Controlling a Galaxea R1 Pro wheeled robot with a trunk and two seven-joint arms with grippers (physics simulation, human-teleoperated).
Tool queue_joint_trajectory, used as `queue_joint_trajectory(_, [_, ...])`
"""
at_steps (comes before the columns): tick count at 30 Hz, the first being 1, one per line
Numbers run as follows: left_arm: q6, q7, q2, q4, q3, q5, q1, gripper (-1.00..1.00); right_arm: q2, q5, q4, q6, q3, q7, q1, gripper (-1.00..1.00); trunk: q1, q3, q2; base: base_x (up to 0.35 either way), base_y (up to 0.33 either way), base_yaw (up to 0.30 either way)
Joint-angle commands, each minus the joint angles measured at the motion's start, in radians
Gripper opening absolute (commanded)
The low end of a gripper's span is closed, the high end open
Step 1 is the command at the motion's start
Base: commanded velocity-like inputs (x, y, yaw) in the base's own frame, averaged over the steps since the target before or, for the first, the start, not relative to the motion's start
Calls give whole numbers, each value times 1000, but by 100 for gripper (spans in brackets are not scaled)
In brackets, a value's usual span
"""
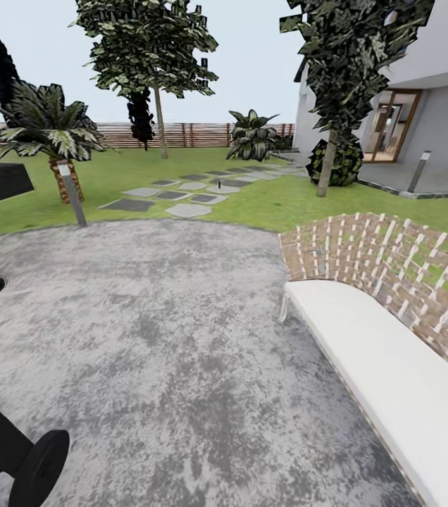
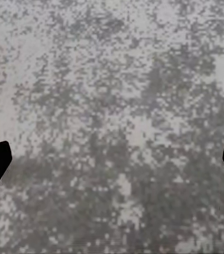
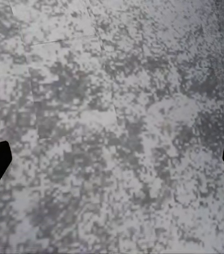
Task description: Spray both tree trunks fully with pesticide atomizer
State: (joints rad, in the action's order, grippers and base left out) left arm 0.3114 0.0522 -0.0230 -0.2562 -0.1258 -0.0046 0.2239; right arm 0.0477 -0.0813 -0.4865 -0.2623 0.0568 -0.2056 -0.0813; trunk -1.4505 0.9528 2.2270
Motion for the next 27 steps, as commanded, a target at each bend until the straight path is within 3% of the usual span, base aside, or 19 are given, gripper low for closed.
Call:
queue_joint_trajectory(1, [0,0,0,0,0,0,0,100,0,0,1,0,0,0,0,100,0,0,0,340,0,0])
queue_joint_trajectory(27, [0,0,0,1,0,0,0,100,0,0,2,0,0,0,0,100,0,0,0,340,0,33])
